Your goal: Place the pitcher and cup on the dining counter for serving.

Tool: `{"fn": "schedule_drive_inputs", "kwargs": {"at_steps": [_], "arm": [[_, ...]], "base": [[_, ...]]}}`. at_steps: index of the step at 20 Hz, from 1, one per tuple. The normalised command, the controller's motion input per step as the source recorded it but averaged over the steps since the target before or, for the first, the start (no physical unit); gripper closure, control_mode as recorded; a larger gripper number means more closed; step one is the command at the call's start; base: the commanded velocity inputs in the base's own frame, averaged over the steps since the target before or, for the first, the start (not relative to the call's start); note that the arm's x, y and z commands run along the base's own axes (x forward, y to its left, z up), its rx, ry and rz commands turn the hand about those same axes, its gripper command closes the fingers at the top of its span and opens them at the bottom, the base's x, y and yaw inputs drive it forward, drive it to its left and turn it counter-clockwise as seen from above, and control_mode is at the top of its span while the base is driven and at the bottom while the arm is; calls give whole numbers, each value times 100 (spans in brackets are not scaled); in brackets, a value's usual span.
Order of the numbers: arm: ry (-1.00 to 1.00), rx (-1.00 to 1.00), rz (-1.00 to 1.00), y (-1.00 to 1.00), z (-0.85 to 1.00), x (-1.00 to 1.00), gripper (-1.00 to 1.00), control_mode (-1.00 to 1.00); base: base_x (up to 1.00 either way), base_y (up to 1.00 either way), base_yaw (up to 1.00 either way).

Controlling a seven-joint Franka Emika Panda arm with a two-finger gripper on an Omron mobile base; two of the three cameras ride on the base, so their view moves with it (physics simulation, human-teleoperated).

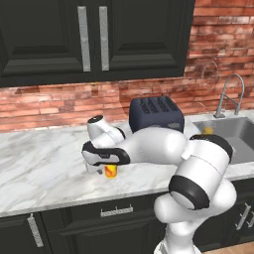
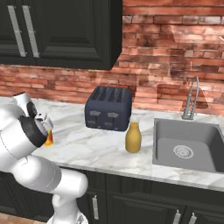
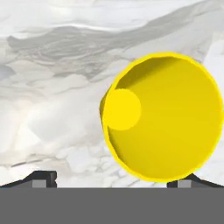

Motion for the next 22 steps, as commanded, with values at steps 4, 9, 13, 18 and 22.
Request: {"fn": "schedule_drive_inputs", "kwargs": {"at_steps": [4,9,13,18,22], "arm": [[0,0,0,0,-30,11,-100,-100],[-4,0,0,0,-2,0,-100,-100],[-20,3,0,0,70,-29,-100,-100],[-12,1,0,0,60,-6,-100,-100],[-3,0,0,0,12,8,-100,-100]], "base": [[0,0,0],[0,0,0],[0,0,0],[0,0,0],[0,0,0]]}}
